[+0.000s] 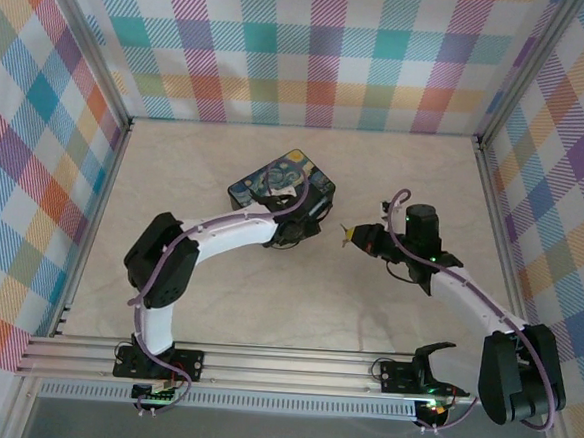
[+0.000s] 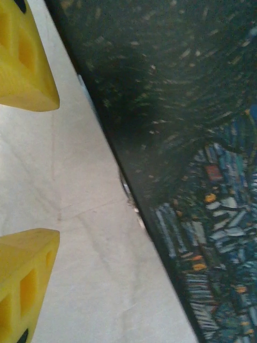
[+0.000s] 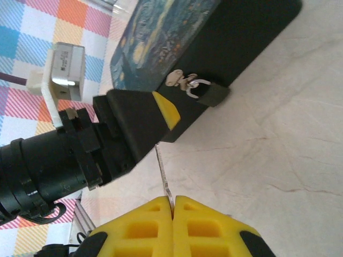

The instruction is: Unlock a padlock with a key

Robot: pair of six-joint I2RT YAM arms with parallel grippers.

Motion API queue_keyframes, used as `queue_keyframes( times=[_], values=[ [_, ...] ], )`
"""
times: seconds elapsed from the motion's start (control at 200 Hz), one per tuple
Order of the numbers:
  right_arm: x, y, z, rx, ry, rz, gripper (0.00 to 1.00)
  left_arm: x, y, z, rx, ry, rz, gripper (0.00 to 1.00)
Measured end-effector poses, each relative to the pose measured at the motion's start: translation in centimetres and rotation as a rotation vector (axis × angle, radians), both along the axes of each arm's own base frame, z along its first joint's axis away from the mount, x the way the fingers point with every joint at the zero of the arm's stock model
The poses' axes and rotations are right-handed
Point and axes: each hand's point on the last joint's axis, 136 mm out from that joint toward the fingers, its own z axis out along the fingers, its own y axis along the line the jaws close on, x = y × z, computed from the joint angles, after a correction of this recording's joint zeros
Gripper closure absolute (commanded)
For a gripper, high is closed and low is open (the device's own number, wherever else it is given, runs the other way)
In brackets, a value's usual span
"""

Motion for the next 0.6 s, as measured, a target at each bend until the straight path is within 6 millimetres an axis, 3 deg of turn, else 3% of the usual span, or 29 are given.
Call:
queue_keyframes(
  times=[0.385,0.6],
  values=[
    [-0.1,-2.1,-1.0,-0.006,0.058,-0.026,1.00,2.3,-1.3,-3.5,0.098,-0.032,0.168,0.40],
    [-0.2,-2.1,-0.2,0.020,0.052,0.001,1.00,3.1,-0.8,-4.2,0.154,-0.049,0.251,0.49]
  ],
)
